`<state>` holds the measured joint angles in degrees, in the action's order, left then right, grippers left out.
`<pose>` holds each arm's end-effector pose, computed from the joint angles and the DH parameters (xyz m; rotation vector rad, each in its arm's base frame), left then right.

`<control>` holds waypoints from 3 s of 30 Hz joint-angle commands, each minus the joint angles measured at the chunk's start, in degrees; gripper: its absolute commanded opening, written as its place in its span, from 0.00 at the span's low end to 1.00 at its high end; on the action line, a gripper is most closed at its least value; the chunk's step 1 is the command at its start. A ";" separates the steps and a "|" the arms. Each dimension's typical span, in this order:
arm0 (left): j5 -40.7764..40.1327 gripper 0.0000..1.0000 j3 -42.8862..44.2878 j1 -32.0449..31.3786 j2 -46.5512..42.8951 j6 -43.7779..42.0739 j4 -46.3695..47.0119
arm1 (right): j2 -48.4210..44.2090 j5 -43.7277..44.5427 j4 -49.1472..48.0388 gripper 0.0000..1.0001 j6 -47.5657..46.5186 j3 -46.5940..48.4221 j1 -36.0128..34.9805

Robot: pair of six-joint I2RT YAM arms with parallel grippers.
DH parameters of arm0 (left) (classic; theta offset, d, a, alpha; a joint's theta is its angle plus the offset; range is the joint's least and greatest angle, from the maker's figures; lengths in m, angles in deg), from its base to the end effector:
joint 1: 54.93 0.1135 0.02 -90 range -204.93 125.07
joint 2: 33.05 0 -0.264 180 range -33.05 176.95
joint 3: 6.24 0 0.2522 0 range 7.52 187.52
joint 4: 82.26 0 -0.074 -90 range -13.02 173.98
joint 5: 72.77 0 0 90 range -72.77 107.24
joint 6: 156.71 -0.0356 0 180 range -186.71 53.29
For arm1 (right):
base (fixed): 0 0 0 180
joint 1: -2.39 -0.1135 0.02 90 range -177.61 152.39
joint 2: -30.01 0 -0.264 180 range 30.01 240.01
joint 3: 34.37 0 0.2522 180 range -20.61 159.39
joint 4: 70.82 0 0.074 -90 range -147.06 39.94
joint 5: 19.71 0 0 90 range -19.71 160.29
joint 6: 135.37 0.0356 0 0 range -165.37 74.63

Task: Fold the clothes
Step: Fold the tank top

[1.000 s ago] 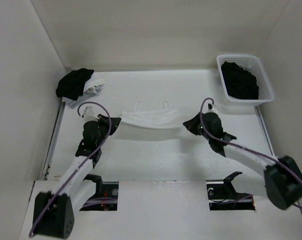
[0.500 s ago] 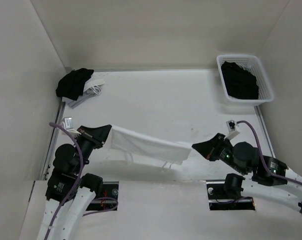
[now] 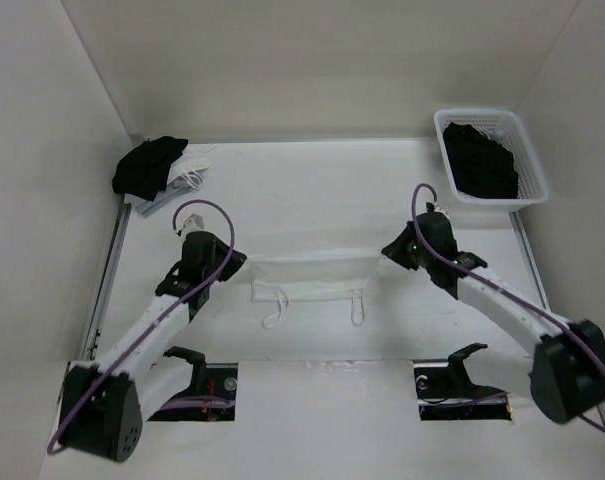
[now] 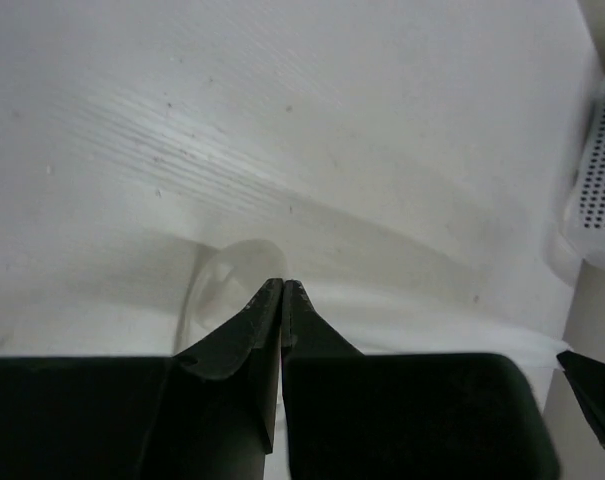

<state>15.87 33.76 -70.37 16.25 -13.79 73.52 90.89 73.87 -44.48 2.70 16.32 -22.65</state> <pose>0.1815 -0.0493 0.2124 -0.7303 2.1084 -0.6514 0.2073 0.0944 0.2343 0.4907 2.2287 0.6273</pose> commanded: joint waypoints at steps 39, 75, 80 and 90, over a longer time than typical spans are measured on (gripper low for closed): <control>5.49 0.03 -18.68 6.17 8.80 2.53 36.38 | 13.56 -2.52 -22.86 0.06 1.31 -10.55 -1.63; 2.59 0.24 -14.90 -0.69 25.68 -1.51 49.92 | 27.10 -6.74 -36.04 0.10 2.46 -5.72 0.39; 4.09 0.28 -15.87 -0.33 16.03 -2.04 46.42 | 17.27 -6.04 -36.93 0.41 2.46 -10.73 0.56; 3.47 0.31 -13.06 -3.41 10.20 -3.00 41.04 | 18.91 -5.68 -28.14 0.57 2.02 -11.88 0.04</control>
<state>18.47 18.41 -72.95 26.74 -15.80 114.45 107.66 68.16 -74.62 5.20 3.90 -22.08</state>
